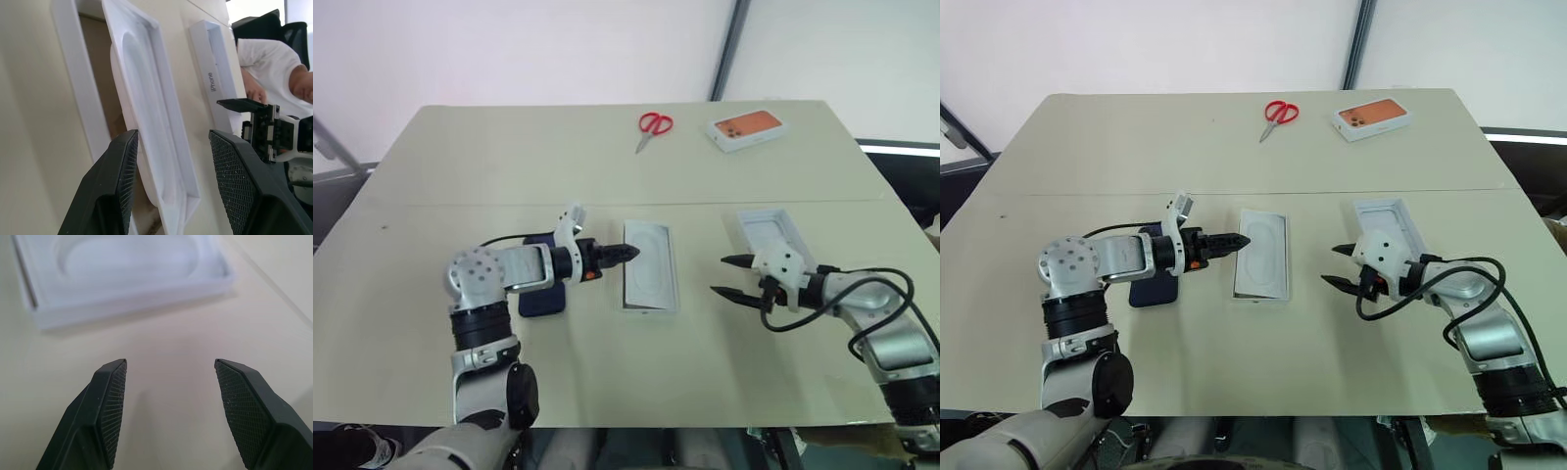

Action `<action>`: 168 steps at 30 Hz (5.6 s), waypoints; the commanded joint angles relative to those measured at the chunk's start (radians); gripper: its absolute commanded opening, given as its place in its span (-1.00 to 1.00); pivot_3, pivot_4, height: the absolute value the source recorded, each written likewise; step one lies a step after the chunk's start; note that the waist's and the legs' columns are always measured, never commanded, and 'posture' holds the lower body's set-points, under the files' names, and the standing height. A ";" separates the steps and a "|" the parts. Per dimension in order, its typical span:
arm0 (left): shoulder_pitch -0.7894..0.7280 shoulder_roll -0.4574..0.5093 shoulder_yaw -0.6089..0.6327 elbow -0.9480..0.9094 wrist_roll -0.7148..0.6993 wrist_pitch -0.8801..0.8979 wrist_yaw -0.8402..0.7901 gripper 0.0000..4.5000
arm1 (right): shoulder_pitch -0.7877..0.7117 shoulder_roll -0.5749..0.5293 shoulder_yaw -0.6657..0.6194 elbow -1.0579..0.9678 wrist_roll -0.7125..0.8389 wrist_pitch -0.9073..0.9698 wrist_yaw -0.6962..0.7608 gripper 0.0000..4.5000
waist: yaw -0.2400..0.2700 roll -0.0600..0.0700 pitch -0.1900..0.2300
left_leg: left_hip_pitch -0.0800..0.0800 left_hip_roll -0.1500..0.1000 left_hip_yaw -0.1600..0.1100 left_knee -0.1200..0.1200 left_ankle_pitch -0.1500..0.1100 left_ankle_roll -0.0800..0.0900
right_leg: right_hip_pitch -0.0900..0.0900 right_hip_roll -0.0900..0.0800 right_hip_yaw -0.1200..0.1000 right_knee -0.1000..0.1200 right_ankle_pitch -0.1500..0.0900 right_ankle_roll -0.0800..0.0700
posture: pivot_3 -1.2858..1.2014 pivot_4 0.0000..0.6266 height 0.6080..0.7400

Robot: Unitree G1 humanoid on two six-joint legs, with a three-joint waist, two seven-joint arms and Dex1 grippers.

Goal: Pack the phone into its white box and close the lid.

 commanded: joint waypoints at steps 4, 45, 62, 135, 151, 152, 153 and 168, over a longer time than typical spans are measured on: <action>0.033 0.133 -0.090 -0.068 -0.081 0.009 -0.090 0.06 | -0.060 0.039 0.002 -0.034 0.029 0.031 -0.018 0.34 | 0.002 0.000 0.000 | 0.000 0.000 0.000 0.000 0.001 -0.001 | 0.000 0.000 0.000 0.000 0.000 0.000 | 0.03 -0.52 1.00; 0.270 0.522 -0.228 -0.095 0.194 -0.730 -0.659 0.10 | -0.212 0.259 0.365 0.015 -0.254 0.090 -0.169 -0.99 | -0.001 0.001 -0.001 | 0.001 0.001 -0.001 -0.003 -0.001 0.001 | -0.002 0.001 0.001 0.000 0.000 -0.001 | 0.03 -0.52 1.00; 0.281 0.504 -0.246 -0.107 0.216 -0.741 -0.648 0.10 | -0.288 0.184 0.413 -0.076 -0.346 0.208 -0.100 -0.99 | -0.004 0.001 0.000 | 0.000 0.001 -0.001 -0.004 -0.001 0.002 | -0.003 0.001 0.001 0.000 0.000 -0.001 | 0.03 -0.52 1.00; 0.299 0.597 0.032 0.178 0.055 -0.366 -0.559 0.10 | -0.491 0.474 0.393 0.056 -0.277 0.190 -0.145 -0.99 | -0.010 0.001 0.000 | 0.000 0.001 -0.002 -0.005 -0.001 0.001 | -0.009 0.001 0.002 0.002 0.000 -0.001 | 0.03 -0.52 1.00; 0.368 0.587 -0.038 0.211 0.116 -0.293 -0.504 0.10 | -0.581 0.627 0.627 0.421 -0.480 0.073 -0.199 -0.99 | -0.013 0.000 -0.001 | 0.000 0.001 0.000 -0.007 0.001 -0.002 | -0.014 0.002 0.006 0.005 0.001 -0.002 | 0.03 -0.52 1.00; 0.367 0.580 -0.039 0.215 0.115 -0.287 -0.501 0.10 | -0.579 0.631 0.624 0.425 -0.479 0.071 -0.199 -0.99 | -0.013 0.001 -0.002 | 0.000 0.001 0.000 -0.007 0.001 -0.002 | -0.014 0.002 0.006 0.005 0.001 -0.002 | 0.03 -0.52 1.00; 0.365 0.571 -0.047 0.214 0.115 -0.277 -0.495 0.10 | -0.575 0.635 0.620 0.428 -0.475 0.070 -0.196 -0.99 | -0.014 0.000 -0.002 | 0.000 0.001 0.001 -0.007 0.001 -0.002 | -0.014 0.002 0.007 0.005 0.001 -0.002 | 0.03 -0.52 1.00; 0.303 0.410 -0.081 0.172 0.118 -0.176 -0.389 0.10 | -0.556 0.626 0.618 0.381 -0.506 0.071 -0.181 -0.99 | 0.006 0.007 -0.011 | 0.008 -0.001 0.000 -0.008 0.000 -0.001 | -0.005 0.000 0.006 0.003 0.000 -0.001 | 0.03 -0.52 1.00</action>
